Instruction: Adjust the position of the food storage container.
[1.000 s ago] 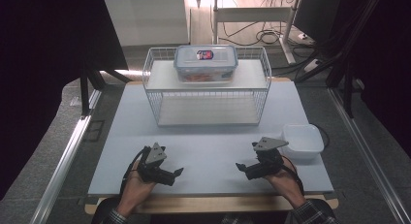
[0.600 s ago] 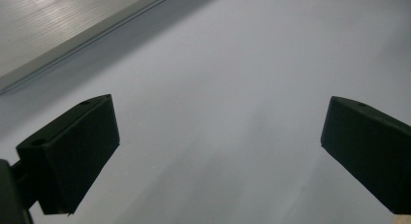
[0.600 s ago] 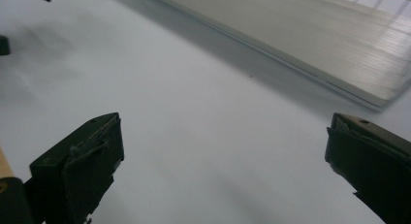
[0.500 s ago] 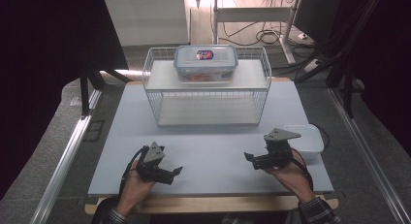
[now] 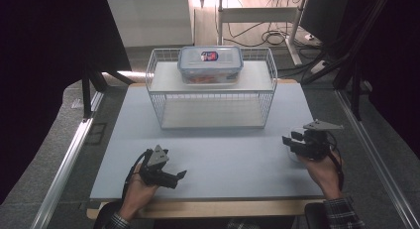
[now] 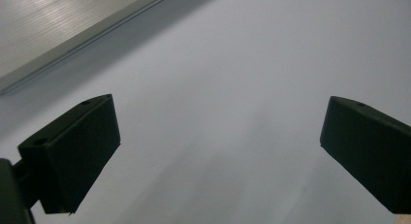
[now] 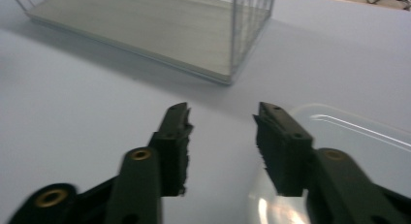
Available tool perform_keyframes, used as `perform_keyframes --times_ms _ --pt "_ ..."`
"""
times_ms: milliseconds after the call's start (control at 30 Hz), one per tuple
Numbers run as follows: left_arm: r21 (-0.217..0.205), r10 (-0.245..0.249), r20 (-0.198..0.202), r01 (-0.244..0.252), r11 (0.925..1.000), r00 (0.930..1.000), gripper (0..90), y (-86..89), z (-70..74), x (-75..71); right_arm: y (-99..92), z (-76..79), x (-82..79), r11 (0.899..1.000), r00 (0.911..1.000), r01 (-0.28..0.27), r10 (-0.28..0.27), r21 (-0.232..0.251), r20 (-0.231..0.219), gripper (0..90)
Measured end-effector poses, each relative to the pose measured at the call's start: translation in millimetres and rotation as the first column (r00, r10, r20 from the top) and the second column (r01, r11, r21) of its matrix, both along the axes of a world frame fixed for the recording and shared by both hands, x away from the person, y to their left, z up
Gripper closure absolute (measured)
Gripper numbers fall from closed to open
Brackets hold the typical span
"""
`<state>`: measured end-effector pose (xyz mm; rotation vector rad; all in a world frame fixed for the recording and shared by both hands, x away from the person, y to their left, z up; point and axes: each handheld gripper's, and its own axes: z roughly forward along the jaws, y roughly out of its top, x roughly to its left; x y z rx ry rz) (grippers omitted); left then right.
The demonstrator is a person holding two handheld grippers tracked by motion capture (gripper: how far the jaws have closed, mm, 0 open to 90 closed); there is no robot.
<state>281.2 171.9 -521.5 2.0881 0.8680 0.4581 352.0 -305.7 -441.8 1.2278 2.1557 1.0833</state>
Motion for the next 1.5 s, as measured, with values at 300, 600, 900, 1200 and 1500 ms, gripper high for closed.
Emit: perform_keyframes --times_ms 300,600,900,1200,1500 --pt "0.002 0.000 0.008 0.000 1.0000 1.0000 0.8 -1.3 0.7 -0.6 -48.7 5.9 12.1 0.986 0.9887 0.149 -0.148 -0.068 0.023 88.8" --pt "0.004 0.000 0.000 0.000 1.0000 1.0000 0.9 -0.9 -0.3 0.1 -89.5 -0.8 15.7 0.950 0.9537 0.301 -0.299 -0.088 0.027 89.3" --pt "0.011 -0.001 0.002 0.001 0.9999 1.0000 0.9 -0.8 -0.6 0.0 -105.7 -15.6 18.0 0.926 0.9356 0.349 -0.353 -0.142 -0.002 89.4" --pt "0.010 -0.002 0.000 0.002 0.9999 1.0000 0.9 -1.4 -0.7 0.0 -100.4 -22.4 19.3 0.938 0.9421 0.324 -0.332 -0.121 -0.048 89.5" --pt "0.014 -0.007 -0.004 0.007 0.9999 1.0000 0.9 -2.1 -1.5 0.1 -74.0 -25.1 18.2 0.966 0.9655 0.233 -0.243 -0.110 -0.093 89.4"
